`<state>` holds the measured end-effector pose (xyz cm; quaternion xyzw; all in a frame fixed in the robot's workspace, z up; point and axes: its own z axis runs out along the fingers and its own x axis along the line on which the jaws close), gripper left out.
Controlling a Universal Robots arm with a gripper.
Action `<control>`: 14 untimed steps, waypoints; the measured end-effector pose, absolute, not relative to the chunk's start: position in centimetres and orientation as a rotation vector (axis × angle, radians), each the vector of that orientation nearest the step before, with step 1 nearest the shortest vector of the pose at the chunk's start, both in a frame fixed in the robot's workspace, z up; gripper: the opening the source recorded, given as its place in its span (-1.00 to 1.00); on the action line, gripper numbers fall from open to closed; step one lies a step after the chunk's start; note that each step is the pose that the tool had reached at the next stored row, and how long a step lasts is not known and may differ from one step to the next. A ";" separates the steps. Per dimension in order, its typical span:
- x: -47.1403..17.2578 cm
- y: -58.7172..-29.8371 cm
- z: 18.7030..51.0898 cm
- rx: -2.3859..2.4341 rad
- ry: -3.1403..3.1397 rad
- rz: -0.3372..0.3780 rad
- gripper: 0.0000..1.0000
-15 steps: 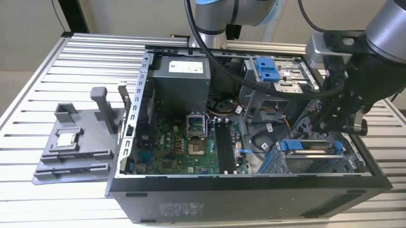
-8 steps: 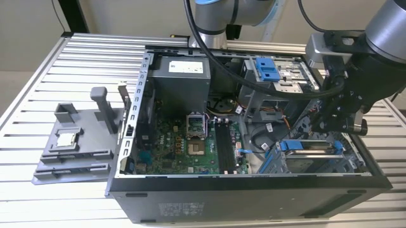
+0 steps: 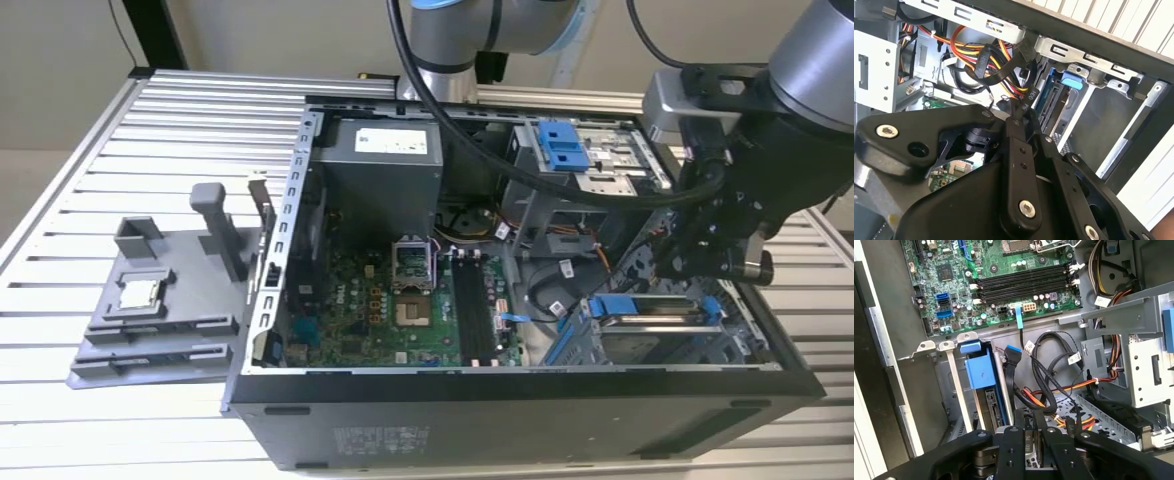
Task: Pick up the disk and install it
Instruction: 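Insert the first disk wire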
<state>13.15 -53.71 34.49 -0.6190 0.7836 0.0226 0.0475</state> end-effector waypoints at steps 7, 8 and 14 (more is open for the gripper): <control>13.1 -54.2 34.5 -1.888 2.390 0.070 -1.00; 13.1 -54.2 34.5 -1.888 2.390 0.070 -1.00; 13.1 -54.2 34.5 -1.888 2.390 0.070 -1.00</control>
